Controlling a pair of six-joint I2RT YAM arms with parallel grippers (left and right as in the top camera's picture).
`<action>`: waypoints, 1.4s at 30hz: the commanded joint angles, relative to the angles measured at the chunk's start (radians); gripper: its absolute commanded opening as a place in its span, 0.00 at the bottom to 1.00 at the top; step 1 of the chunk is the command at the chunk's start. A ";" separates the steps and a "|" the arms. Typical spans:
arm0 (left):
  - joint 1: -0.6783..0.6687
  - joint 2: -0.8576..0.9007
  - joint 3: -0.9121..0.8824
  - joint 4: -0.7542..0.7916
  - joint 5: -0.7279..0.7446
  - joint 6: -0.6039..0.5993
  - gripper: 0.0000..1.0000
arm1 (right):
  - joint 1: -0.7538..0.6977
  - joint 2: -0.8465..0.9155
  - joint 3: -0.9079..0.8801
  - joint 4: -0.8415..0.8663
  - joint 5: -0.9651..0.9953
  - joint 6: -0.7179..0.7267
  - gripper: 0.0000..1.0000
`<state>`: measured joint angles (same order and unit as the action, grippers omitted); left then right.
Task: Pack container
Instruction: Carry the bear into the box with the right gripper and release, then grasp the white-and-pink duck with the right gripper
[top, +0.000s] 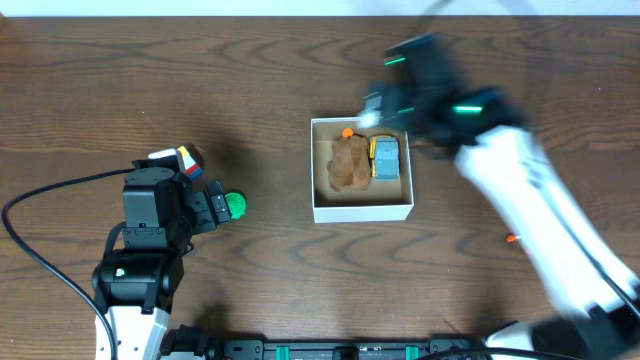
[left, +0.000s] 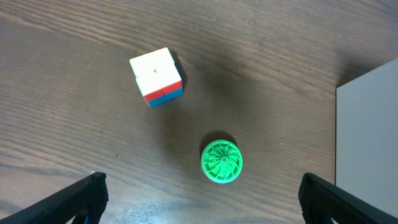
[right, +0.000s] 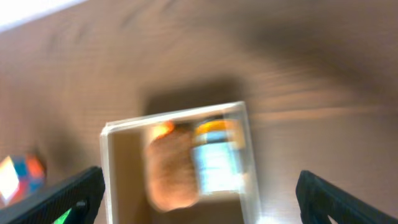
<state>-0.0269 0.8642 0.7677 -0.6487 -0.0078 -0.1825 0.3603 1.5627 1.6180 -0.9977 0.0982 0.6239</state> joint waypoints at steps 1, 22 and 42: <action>0.005 0.004 0.022 -0.002 -0.012 0.013 0.98 | -0.166 -0.087 0.005 -0.107 0.054 0.089 0.99; 0.005 0.004 0.022 -0.002 -0.012 0.013 0.98 | -0.720 -0.087 -0.642 -0.010 0.002 -0.027 0.99; 0.005 0.004 0.022 -0.002 -0.012 0.013 0.98 | -0.720 -0.087 -0.830 0.288 0.088 -0.080 0.99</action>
<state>-0.0269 0.8642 0.7681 -0.6487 -0.0074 -0.1825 -0.3519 1.4769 0.7914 -0.7162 0.1379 0.5732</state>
